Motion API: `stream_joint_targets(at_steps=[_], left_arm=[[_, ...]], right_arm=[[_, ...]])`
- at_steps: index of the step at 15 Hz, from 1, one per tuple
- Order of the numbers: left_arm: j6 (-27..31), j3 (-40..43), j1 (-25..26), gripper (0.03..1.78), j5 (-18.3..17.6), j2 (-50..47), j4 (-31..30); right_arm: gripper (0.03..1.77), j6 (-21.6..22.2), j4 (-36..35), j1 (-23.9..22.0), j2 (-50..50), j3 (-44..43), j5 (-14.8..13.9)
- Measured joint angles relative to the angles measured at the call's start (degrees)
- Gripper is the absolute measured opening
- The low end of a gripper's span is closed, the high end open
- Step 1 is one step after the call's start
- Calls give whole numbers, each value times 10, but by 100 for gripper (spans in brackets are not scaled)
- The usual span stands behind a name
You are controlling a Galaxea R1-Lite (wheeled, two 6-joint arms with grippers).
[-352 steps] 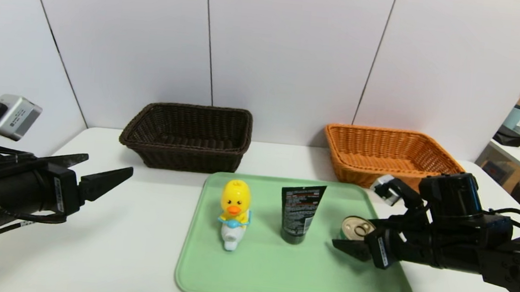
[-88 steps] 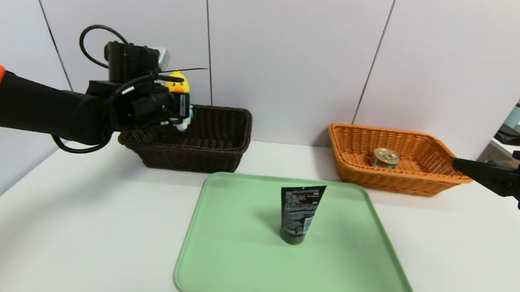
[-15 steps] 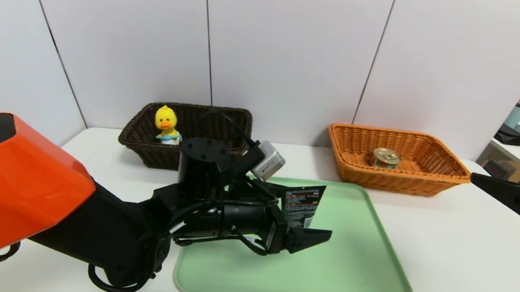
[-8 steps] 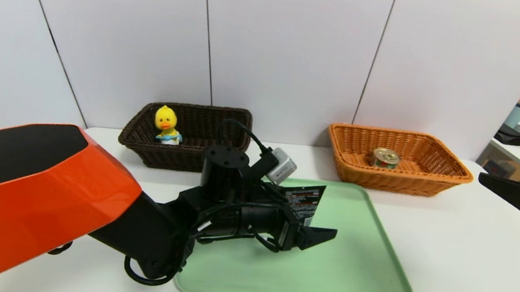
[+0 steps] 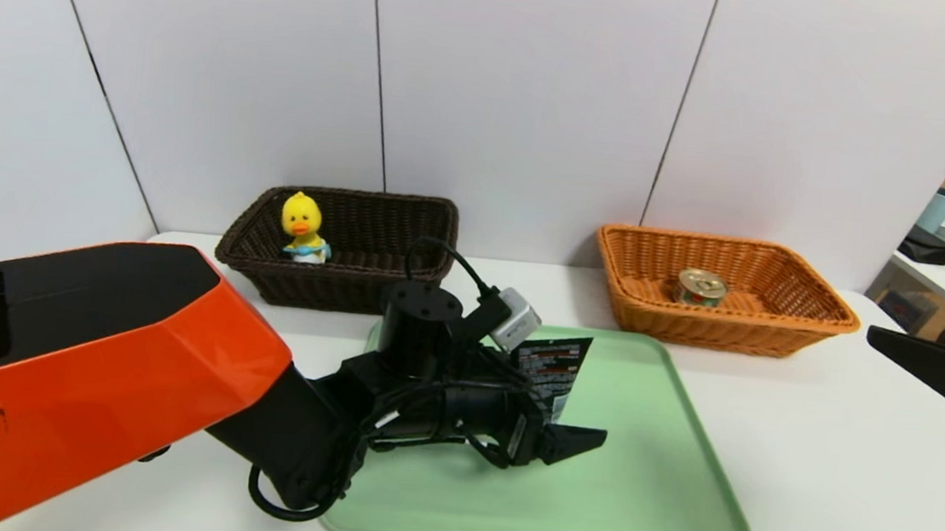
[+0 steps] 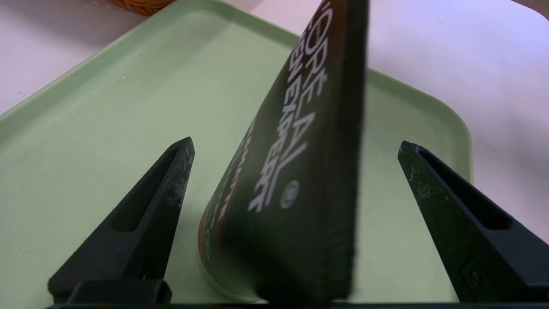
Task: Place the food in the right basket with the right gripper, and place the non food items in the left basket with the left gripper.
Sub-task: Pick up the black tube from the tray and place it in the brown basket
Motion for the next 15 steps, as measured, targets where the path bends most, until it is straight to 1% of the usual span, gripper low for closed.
stream_joint_targets(at_steps=[1, 4, 6, 8, 9, 10, 15], left_arm=[[1, -1, 0, 169, 2, 3, 0], [1, -13, 0, 120, 19, 12, 0], [0, -17, -1, 95, 19, 15, 0], [-1, -20, -1, 76, 19, 17, 0], [-1, -20, -1, 57, 20, 18, -1], [-1, -21, 0, 51, 20, 18, -2], [-4, -20, 0, 51, 22, 17, -1]], right_arm=[[170, 0, 0, 0, 0, 1, 0], [170, 0, 0, 0, 0, 4, 2], [170, 0, 0, 0, 0, 6, 3], [170, 0, 0, 0, 0, 8, 4], [170, 0, -1, 0, 0, 10, 4], [170, 0, 0, 0, 0, 11, 5], [170, -1, 0, 0, -5, 22, 5]])
